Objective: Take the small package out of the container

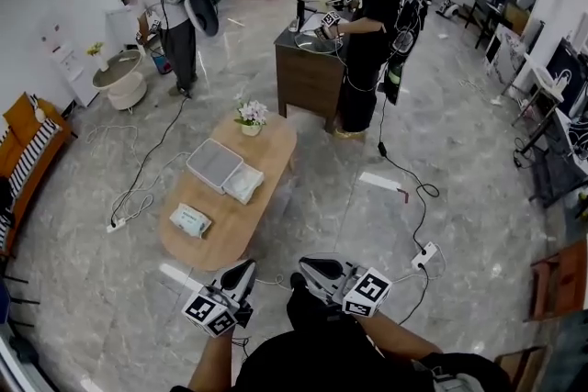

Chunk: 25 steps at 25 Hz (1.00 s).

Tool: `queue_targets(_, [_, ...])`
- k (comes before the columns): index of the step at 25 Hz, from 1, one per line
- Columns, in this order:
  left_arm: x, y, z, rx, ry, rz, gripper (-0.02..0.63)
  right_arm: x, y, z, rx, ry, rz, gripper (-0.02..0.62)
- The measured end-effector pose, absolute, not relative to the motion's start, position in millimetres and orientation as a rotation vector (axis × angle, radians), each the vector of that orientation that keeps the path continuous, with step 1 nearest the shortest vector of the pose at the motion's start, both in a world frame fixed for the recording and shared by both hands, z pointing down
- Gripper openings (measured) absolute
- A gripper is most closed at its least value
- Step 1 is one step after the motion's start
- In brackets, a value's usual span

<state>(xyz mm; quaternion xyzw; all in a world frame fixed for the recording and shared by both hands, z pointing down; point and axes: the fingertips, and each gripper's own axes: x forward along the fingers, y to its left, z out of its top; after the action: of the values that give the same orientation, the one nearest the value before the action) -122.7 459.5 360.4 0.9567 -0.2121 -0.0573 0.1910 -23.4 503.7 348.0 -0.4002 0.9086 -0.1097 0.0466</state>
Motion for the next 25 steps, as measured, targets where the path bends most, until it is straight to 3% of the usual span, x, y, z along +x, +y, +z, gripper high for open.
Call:
queue_targets(12, [-57, 286, 333, 2.721, -0.753, -0.13, 0.018, 45, 321, 326, -1.032, 2.855, -0.318, 0.012])
queue_targets(25, [-20, 198, 358, 2.715, -0.755, -0.05, 0.018, 81, 234, 352, -1.01, 2.864, -0.401, 0.012])
